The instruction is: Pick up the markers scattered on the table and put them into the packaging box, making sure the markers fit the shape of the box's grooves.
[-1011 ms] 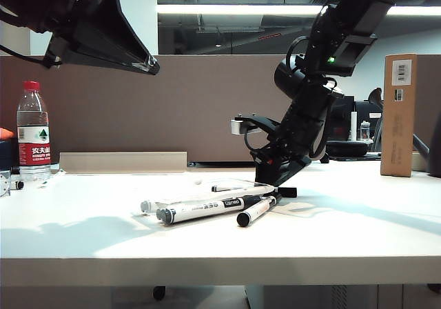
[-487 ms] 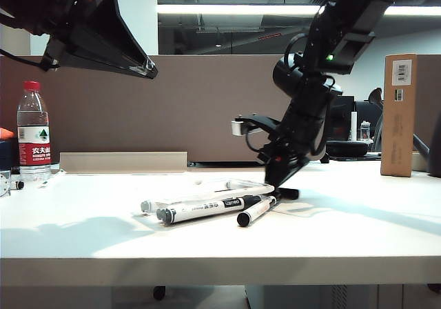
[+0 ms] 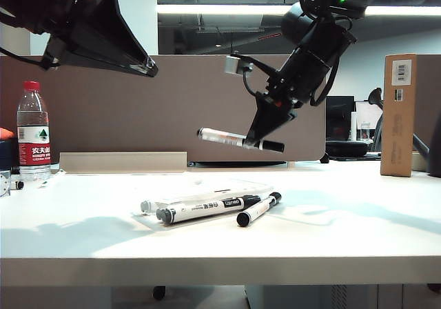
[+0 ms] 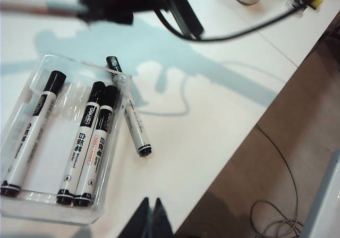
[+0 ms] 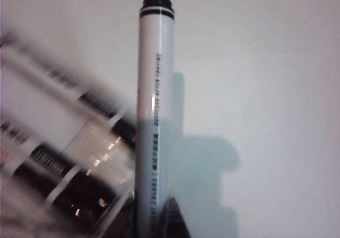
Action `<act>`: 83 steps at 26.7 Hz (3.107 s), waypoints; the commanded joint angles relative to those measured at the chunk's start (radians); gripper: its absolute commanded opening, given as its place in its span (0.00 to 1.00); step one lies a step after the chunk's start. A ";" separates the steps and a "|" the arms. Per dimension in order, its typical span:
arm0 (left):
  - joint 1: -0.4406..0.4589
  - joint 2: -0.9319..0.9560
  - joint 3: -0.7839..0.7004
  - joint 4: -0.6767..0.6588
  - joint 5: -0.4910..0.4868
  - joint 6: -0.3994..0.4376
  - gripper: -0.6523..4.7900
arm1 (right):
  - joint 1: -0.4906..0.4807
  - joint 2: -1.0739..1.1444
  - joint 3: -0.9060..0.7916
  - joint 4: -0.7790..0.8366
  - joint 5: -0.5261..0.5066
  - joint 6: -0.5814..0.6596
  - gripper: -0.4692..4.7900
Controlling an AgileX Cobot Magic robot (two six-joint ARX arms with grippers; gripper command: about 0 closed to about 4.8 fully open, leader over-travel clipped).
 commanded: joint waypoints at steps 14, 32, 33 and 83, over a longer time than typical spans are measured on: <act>0.001 -0.270 0.007 -0.111 0.049 0.057 0.11 | 0.193 0.018 0.008 -0.130 0.008 -0.405 0.08; 0.001 -0.270 0.007 -0.238 -0.010 0.050 0.11 | 0.209 0.047 0.008 -0.099 0.161 -0.464 0.08; 0.001 -0.270 0.007 -0.238 -0.018 0.050 0.11 | 0.209 0.047 0.008 -0.099 0.171 -0.464 0.08; 0.000 -0.252 0.006 -0.162 -0.023 0.085 0.11 | 0.010 -0.057 -0.093 -0.150 0.368 1.145 0.57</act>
